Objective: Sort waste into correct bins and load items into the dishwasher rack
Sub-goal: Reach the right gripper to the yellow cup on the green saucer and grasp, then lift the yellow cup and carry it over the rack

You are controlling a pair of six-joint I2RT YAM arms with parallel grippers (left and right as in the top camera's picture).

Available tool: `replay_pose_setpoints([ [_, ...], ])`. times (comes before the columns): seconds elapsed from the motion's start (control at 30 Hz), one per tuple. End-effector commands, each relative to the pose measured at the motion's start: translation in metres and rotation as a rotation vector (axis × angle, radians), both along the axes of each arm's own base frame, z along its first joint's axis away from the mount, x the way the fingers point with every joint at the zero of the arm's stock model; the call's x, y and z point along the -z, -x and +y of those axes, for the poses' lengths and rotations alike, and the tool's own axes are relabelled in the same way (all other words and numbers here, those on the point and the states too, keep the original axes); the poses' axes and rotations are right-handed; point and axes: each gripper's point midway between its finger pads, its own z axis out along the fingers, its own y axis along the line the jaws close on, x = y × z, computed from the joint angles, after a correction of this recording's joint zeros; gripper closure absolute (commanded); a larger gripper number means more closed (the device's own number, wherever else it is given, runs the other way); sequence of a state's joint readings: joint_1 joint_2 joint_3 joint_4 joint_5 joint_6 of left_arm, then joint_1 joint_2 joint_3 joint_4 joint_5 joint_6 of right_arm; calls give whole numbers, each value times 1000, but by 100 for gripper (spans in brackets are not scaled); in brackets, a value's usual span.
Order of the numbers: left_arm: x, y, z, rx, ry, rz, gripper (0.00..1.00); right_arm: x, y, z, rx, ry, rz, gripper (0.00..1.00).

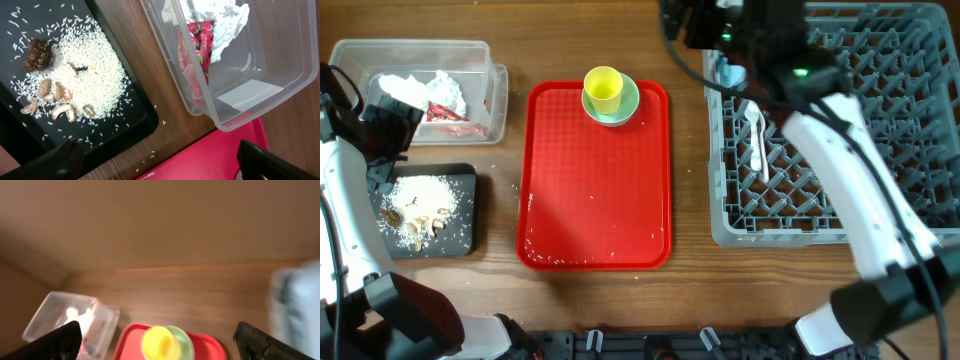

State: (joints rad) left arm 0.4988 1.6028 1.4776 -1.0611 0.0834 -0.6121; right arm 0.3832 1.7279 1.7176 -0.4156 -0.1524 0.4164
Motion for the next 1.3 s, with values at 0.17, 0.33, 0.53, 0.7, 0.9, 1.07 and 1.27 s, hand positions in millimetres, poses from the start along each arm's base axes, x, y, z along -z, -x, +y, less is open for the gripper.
replay_pose_setpoints([
  [0.17,-3,-1,3,-7,-2,-8,0,144,-21,110,-318,172,29,12],
  [0.33,-3,-1,3,-7,-2,-8,0,194,-7,140,-386,423,-27,35],
  [0.53,-3,-1,3,-7,-2,-8,0,212,9,152,-444,527,-39,40],
  [0.7,-3,-1,3,-7,-2,-7,0,232,13,150,-454,550,3,55],
  [0.9,-3,-1,3,-7,-2,-8,0,262,27,154,-492,581,73,59],
  [1.07,-3,-1,3,-7,-2,-8,0,263,24,149,-473,601,75,60],
  [1.27,-3,-1,3,-7,-2,-8,0,252,16,144,-415,615,63,96],
])
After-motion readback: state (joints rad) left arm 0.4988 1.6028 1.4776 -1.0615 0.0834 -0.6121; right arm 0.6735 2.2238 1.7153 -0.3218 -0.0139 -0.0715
